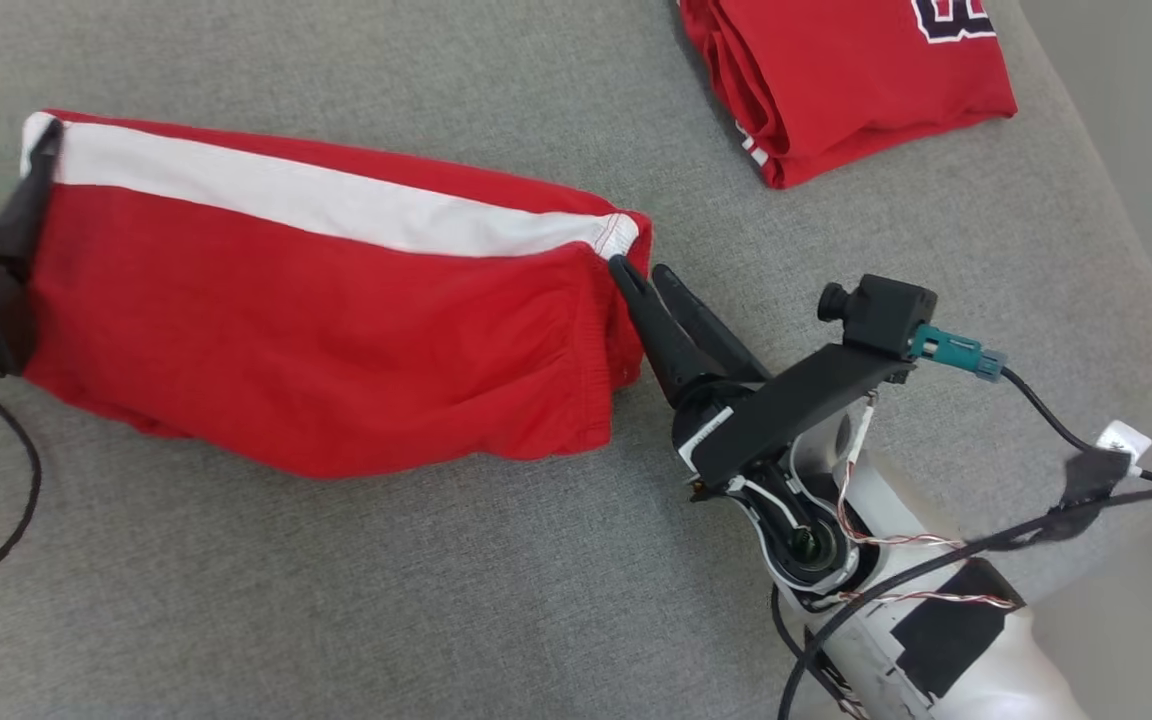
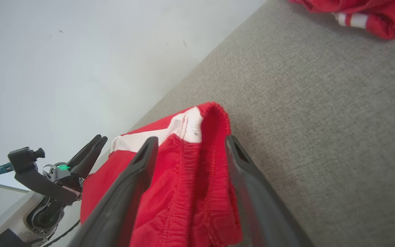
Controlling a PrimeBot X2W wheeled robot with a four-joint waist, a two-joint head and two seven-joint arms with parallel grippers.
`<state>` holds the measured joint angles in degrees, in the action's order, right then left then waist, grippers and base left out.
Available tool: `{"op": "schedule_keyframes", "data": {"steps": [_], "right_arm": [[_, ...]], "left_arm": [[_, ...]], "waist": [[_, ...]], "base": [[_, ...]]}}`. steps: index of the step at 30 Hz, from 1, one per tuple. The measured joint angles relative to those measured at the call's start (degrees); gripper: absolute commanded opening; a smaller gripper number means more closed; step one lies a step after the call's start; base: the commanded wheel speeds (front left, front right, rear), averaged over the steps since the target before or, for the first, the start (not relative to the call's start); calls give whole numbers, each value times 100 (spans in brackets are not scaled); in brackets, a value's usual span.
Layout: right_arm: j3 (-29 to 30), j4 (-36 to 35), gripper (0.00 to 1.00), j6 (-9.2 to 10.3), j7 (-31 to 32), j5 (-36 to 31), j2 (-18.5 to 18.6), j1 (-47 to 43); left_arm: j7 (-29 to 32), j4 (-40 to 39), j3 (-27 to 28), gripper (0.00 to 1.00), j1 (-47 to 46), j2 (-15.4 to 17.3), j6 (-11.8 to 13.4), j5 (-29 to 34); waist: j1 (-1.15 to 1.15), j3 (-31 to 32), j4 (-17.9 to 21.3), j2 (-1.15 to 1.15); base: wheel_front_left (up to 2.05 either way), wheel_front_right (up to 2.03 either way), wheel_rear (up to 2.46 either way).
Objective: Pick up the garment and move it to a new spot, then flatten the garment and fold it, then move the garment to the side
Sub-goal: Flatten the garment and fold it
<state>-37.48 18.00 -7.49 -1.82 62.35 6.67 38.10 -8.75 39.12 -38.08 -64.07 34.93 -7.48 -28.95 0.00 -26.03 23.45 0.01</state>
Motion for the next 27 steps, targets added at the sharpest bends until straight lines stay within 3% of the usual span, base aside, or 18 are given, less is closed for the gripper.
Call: {"op": "schedule_keyframes", "data": {"steps": [9,12,20,27], "right_arm": [[-24,-323,100,1,-641,-626,619,-375],[75,-435,100,0,-865,-992,769,-566],[641,-575,100,0,-1188,-1710,821,-1093],[1365,-1025,100,0,-1310,-3259,732,-1806]], "left_arm": [[-554,57,-4,100,190,-90,11,-157],[-600,-131,122,100,448,-53,119,-175],[-619,-1148,671,100,1206,37,514,-164],[-620,-1873,1073,100,1939,20,711,-104]], "waist": [[0,409,-172,0],[0,580,-229,-1],[-1,910,-396,-1],[-1,1130,-603,-1]], "base": [[0,0,0],[0,0,0],[0,0,0],[0,0,0]]}}
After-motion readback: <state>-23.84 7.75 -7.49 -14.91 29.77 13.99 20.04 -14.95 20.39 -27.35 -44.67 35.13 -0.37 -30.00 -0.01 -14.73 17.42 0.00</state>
